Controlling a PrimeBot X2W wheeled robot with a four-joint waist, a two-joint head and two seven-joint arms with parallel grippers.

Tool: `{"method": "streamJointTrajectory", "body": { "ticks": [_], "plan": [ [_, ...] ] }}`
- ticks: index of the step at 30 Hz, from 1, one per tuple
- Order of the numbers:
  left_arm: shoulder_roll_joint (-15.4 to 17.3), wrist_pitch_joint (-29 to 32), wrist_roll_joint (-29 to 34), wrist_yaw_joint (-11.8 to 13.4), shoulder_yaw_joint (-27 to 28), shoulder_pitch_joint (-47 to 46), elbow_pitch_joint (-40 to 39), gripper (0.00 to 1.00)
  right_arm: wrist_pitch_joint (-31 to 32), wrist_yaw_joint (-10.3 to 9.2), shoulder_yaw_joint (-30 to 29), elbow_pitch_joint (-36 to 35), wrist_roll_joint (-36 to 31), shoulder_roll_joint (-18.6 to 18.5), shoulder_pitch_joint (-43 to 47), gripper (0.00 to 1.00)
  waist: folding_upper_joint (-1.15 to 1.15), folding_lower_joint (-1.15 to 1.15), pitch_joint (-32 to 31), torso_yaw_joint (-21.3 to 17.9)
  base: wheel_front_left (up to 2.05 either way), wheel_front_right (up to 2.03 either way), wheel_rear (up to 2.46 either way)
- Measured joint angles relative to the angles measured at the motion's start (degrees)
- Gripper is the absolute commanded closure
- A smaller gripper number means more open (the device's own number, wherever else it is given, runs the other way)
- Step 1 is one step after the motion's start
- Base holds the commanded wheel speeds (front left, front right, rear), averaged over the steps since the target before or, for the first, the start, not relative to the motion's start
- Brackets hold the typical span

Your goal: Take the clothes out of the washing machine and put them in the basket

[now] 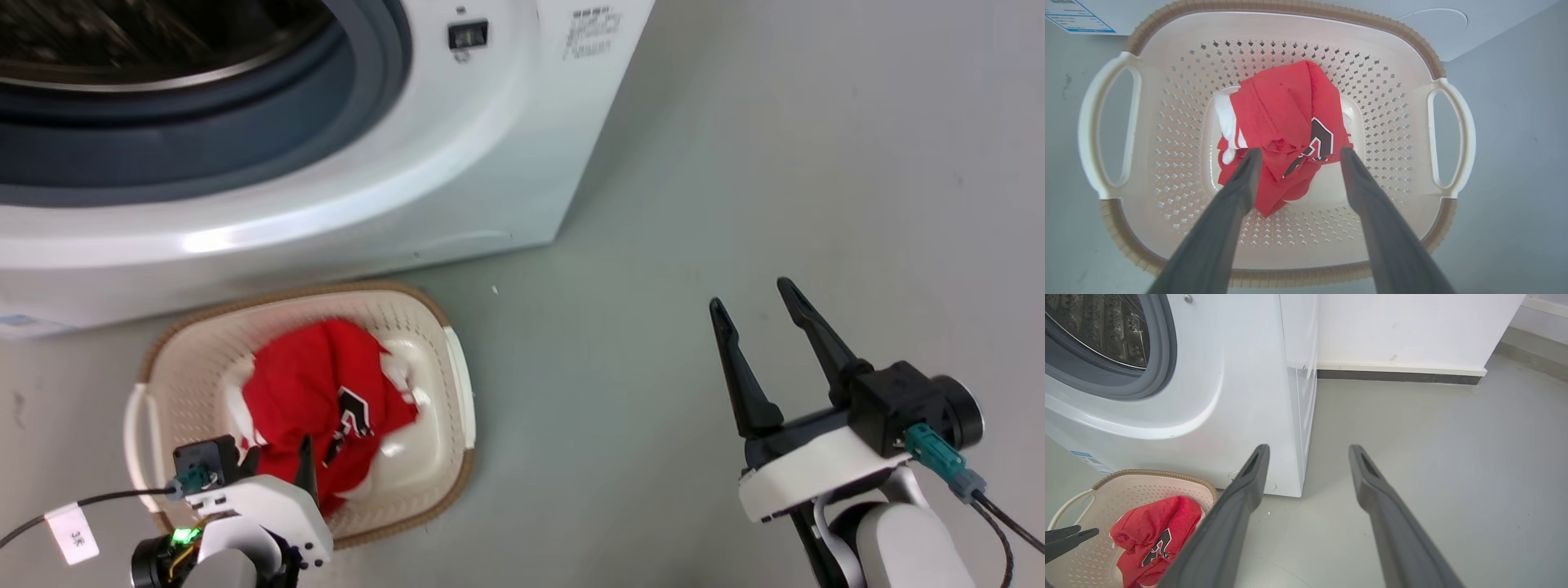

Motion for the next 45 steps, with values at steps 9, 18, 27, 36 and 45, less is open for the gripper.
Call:
{"method": "streamJointTrajectory", "body": {
  "ticks": [9,18,27,36,45],
  "plan": [
    [-3.1,0.0,1.6,0.5,1.4,7.9,-12.5,0.0,2.2,-0.01,-2.7,0.2,-0.8,0.0,4.2,0.0,0.0,-0.01,-11.2,3.8,0.0,0.0,0.0],
    [-4.8,0.0,4.8,0.8,0.8,13.6,-29.7,0.0,3.6,-0.01,-4.5,-0.1,-1.1,0.0,8.0,0.0,0.0,-0.01,-19.7,8.2,0.0,0.0,0.0],
    [-5.0,0.0,8.1,1.5,-2.4,18.4,-45.4,0.0,4.7,0.0,-6.6,-0.3,-1.1,0.0,11.8,0.0,0.0,-0.01,-26.6,10.8,0.0,0.0,0.0],
    [-5.0,0.0,9.1,1.5,-4.2,23.9,-51.2,0.0,5.2,-0.01,-7.0,-1.5,-0.9,0.0,14.2,0.0,0.0,-0.01,-30.0,11.7,0.0,0.0,0.0],
    [-4.8,1.9,9.1,1.7,-5.2,26.9,-54.1,0.0,5.6,-0.01,-7.0,-2.1,-0.5,0.0,16.1,0.0,0.0,0.0,-31.1,11.9,0.0,0.0,0.0]
  ]
}}
